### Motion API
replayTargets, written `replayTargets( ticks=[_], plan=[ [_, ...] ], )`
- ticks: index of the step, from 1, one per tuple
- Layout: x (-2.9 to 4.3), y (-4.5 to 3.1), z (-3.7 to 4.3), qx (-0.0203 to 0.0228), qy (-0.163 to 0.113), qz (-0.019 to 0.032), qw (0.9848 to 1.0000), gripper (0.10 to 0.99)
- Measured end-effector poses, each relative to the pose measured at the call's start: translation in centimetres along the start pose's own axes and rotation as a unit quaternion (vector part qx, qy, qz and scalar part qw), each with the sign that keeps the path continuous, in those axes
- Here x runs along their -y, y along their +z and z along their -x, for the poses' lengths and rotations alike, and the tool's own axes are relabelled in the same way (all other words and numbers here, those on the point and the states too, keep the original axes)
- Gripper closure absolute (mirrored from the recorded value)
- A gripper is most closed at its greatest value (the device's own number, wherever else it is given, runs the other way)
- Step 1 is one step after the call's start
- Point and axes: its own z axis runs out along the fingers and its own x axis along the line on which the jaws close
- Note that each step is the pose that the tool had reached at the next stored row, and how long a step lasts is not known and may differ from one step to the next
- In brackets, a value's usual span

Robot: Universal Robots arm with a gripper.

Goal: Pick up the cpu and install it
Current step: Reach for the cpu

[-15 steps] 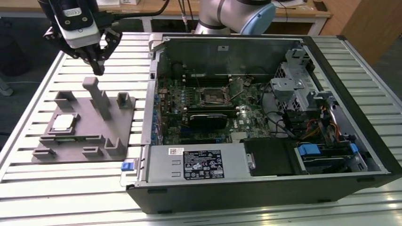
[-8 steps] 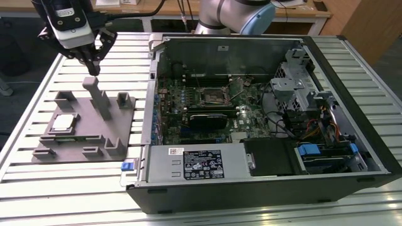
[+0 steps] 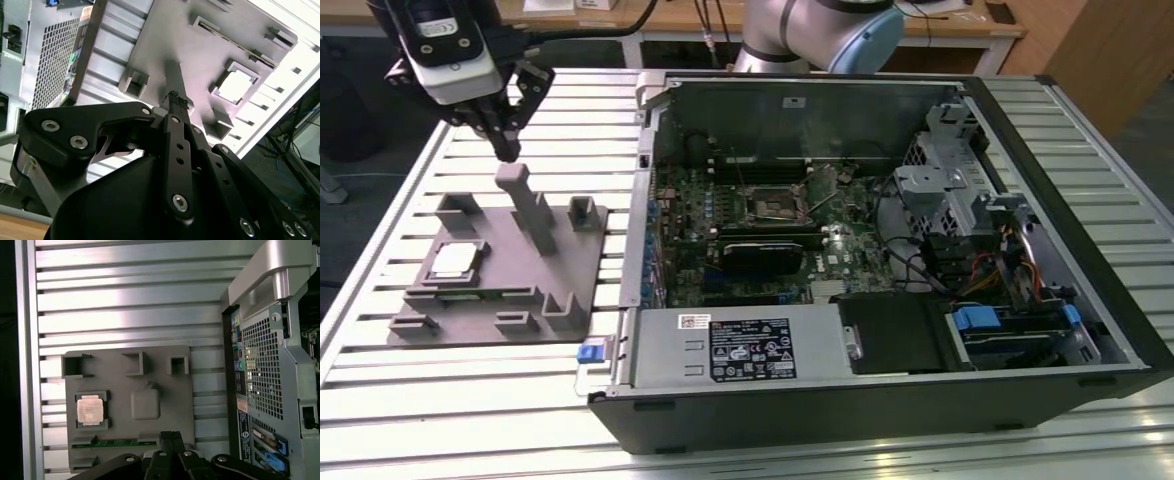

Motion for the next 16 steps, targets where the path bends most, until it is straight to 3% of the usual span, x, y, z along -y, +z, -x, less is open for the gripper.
replayTargets(
  ticks=[16],
  plan=[
    [0.21, 0.22, -2.61, 0.0000, 0.000, 0.0000, 1.0000, 0.980]
  ],
)
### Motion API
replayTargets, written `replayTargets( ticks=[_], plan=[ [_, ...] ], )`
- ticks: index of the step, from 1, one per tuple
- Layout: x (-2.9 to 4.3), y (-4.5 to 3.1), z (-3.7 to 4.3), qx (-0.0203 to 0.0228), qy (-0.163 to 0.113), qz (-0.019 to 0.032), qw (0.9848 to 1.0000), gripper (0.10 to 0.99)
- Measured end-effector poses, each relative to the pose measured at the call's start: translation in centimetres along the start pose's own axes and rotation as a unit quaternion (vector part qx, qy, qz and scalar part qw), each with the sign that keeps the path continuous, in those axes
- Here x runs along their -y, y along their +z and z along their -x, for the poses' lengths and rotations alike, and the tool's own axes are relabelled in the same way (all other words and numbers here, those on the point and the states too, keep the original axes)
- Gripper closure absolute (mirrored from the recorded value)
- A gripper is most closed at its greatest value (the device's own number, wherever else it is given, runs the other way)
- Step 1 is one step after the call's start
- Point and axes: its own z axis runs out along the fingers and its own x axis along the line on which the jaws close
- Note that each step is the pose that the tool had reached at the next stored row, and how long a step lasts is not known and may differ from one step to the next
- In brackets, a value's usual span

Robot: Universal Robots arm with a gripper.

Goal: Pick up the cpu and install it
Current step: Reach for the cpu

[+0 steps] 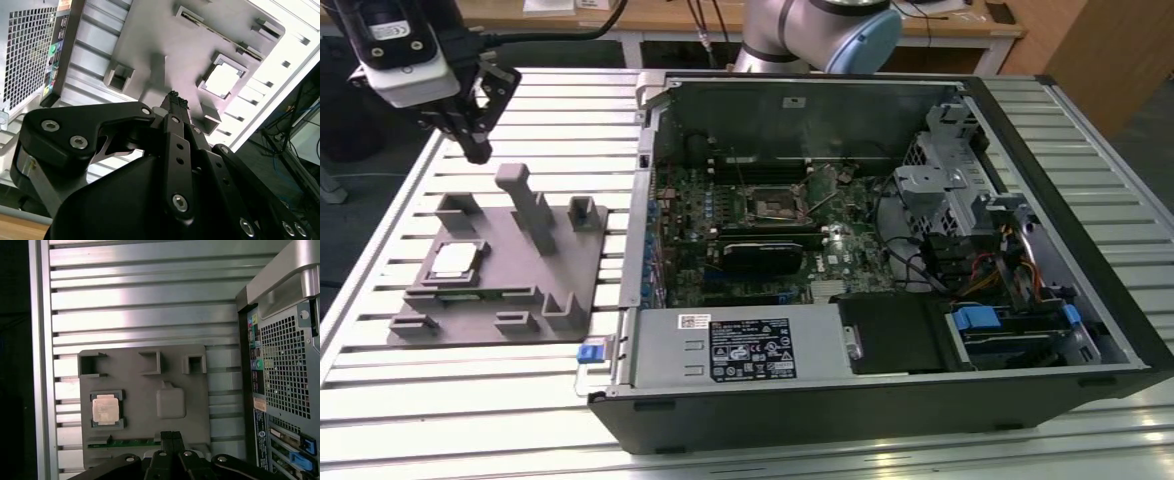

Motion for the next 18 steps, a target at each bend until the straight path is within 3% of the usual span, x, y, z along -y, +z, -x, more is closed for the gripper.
replayTargets(
  ticks=[7, 18],
  plan=[
    [0.07, 0.12, -0.92, 0.0000, 0.000, 0.0000, 1.0000, 0.980],
    [0.27, 0.41, -3.37, 0.0000, 0.000, 0.0000, 1.0000, 0.980]
  ],
)
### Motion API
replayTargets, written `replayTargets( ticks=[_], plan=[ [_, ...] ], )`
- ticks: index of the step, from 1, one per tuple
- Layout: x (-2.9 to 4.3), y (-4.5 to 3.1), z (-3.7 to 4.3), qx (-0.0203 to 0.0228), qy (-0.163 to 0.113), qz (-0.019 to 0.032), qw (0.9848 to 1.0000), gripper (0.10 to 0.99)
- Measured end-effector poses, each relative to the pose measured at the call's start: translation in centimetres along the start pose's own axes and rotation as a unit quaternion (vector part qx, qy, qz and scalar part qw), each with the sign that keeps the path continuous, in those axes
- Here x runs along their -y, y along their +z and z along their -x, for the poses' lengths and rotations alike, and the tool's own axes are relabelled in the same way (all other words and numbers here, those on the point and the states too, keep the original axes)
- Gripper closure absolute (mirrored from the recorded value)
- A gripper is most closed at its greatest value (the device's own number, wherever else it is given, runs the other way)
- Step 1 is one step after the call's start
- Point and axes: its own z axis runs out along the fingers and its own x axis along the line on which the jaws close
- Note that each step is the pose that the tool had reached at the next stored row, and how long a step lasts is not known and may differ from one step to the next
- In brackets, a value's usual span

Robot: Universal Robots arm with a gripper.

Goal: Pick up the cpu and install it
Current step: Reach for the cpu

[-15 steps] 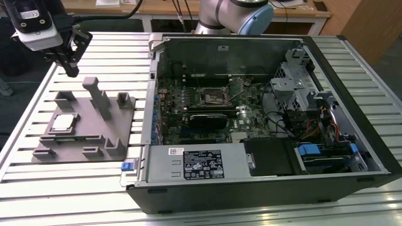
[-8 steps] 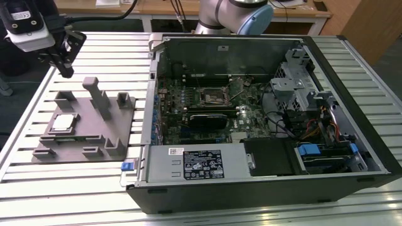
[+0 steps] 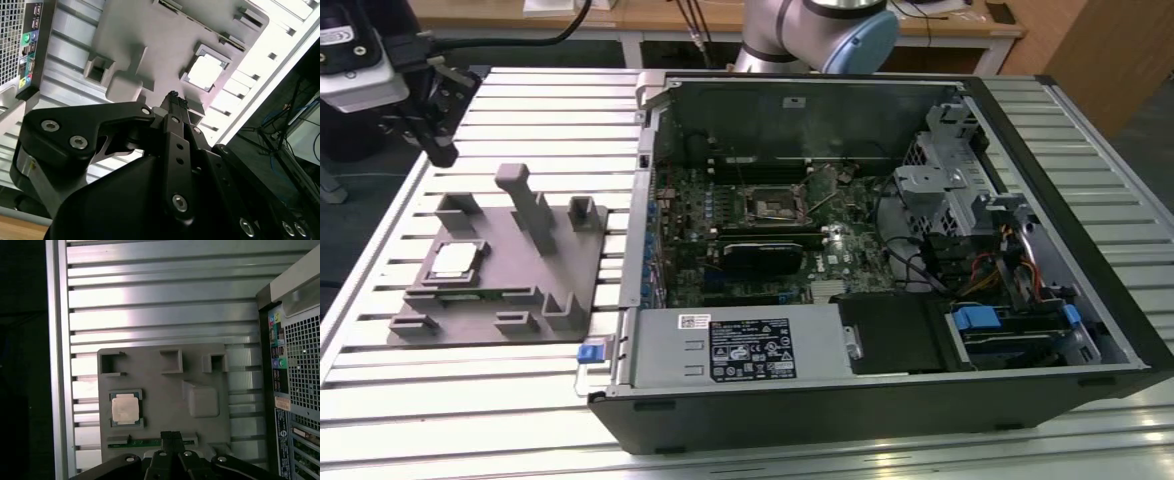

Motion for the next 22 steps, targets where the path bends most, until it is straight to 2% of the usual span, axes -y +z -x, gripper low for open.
replayTargets(
  ticks=[10, 22],
  plan=[
    [0.14, 0.24, -1.71, 0.0000, 0.000, 0.0000, 1.0000, 0.980],
    [0.28, 0.48, -3.35, 0.0000, 0.000, 0.0000, 1.0000, 0.980]
  ],
)
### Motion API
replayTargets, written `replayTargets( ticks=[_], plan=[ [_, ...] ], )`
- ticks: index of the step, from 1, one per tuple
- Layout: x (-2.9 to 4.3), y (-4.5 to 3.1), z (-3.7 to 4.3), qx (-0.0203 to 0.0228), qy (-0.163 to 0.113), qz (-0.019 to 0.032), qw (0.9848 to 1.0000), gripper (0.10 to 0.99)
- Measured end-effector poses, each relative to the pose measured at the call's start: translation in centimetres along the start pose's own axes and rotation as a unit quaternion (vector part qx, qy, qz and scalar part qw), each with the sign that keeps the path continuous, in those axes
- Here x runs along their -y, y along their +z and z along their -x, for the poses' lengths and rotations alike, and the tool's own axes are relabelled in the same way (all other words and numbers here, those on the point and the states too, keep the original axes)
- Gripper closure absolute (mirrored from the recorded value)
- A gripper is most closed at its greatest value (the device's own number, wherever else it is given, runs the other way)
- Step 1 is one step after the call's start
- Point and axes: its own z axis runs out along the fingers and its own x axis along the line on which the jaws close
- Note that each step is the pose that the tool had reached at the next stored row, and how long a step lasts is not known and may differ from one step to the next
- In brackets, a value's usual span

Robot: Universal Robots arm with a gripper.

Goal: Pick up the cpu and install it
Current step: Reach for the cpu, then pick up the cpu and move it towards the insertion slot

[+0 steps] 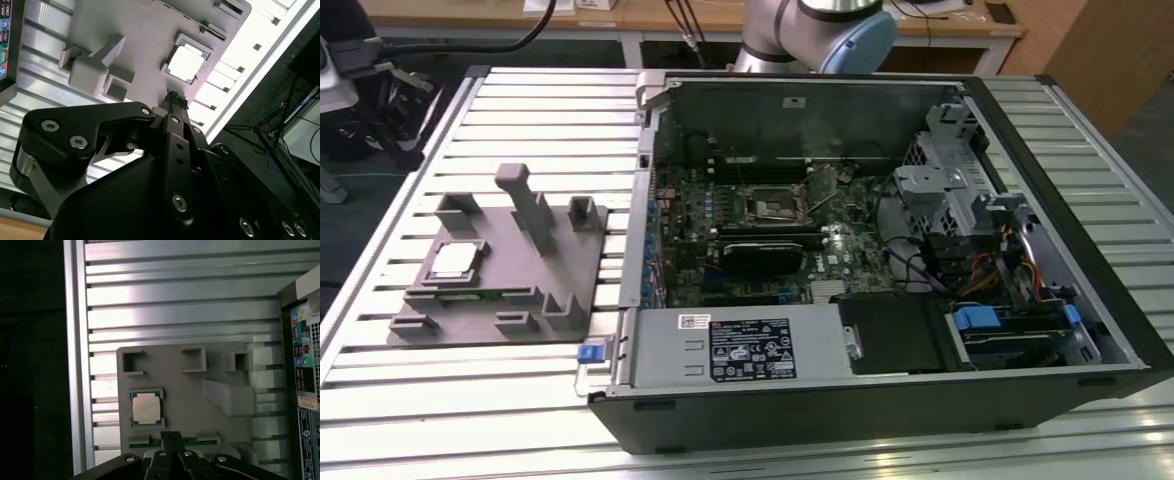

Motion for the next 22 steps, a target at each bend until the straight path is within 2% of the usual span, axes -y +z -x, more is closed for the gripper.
replayTargets(
  ticks=[18, 22],
  plan=[
    [0.20, 0.41, -2.38, 0.0000, 0.000, 0.0000, 1.0000, 0.980],
    [0.22, 0.53, -2.57, 0.0000, 0.000, 0.0000, 1.0000, 0.980]
  ],
)
